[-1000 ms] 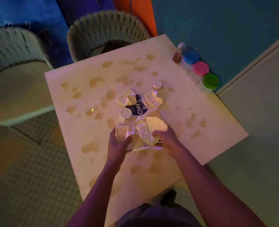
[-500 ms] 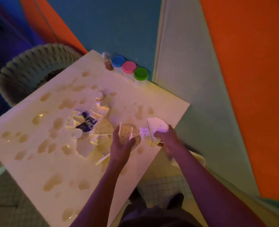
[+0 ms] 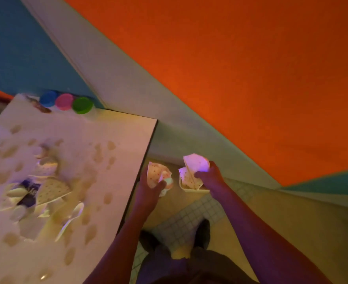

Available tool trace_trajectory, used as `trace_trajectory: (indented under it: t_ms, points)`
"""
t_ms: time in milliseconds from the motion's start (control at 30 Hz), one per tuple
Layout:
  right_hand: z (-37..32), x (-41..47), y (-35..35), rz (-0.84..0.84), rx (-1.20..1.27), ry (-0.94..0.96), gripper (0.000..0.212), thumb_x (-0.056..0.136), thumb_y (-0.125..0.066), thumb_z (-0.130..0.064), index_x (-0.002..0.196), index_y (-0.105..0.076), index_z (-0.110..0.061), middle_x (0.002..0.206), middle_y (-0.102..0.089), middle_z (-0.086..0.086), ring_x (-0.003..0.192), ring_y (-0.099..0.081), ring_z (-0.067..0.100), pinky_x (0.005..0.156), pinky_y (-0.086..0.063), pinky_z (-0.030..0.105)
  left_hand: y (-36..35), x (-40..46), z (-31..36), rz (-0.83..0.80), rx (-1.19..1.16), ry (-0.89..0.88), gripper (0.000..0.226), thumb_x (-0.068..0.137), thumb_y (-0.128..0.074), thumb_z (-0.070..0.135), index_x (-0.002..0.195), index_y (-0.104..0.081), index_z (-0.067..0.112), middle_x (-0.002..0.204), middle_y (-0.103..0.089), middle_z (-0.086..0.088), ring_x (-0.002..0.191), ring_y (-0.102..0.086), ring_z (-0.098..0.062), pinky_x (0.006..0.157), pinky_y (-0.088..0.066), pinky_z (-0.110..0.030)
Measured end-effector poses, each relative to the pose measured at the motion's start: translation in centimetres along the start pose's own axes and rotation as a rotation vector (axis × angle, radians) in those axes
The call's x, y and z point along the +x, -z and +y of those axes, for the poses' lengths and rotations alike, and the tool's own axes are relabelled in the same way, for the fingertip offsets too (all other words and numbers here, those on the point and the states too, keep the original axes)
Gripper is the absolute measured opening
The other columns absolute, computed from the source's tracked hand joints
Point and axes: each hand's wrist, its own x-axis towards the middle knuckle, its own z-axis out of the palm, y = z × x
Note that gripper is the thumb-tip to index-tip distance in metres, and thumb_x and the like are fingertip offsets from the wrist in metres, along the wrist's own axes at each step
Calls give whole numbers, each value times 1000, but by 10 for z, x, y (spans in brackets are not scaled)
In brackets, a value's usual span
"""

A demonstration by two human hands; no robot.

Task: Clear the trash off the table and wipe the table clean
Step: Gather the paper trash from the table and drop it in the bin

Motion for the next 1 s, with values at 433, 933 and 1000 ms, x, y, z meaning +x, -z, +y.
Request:
trace_trajectory:
  t_ms: [433, 933, 1000]
  points:
    - [65, 48, 91, 218, 50, -140, 53, 63, -82, -10, 112, -61, -14, 107, -68, 16, 93, -65, 33, 76, -56, 52, -109, 33, -20, -215, 281, 13, 69, 80, -74, 10, 127, -37, 44, 109, -55, 16, 96, -60, -13, 66, -49, -24]
    - [173, 188, 30, 206, -95, -167, 42, 77, -74, -13, 118, -62, -11, 102, -67, 8, 90, -63, 27, 61, -46, 29, -198, 167, -146, -266, 607, -25, 78, 87, -69, 30, 150, -23, 38, 133, -51, -7, 114, -58, -29, 84, -51, -39]
    - [188, 214, 21, 217, -82, -162, 40, 79, -71, -13, 118, -62, -11, 104, -67, 10, 91, -63, 28, 65, -47, 29, -210, 187, -168, -263, 624, -27, 78, 87, -68, 30, 150, -23, 39, 132, -49, -8, 113, -58, -28, 85, -53, -42]
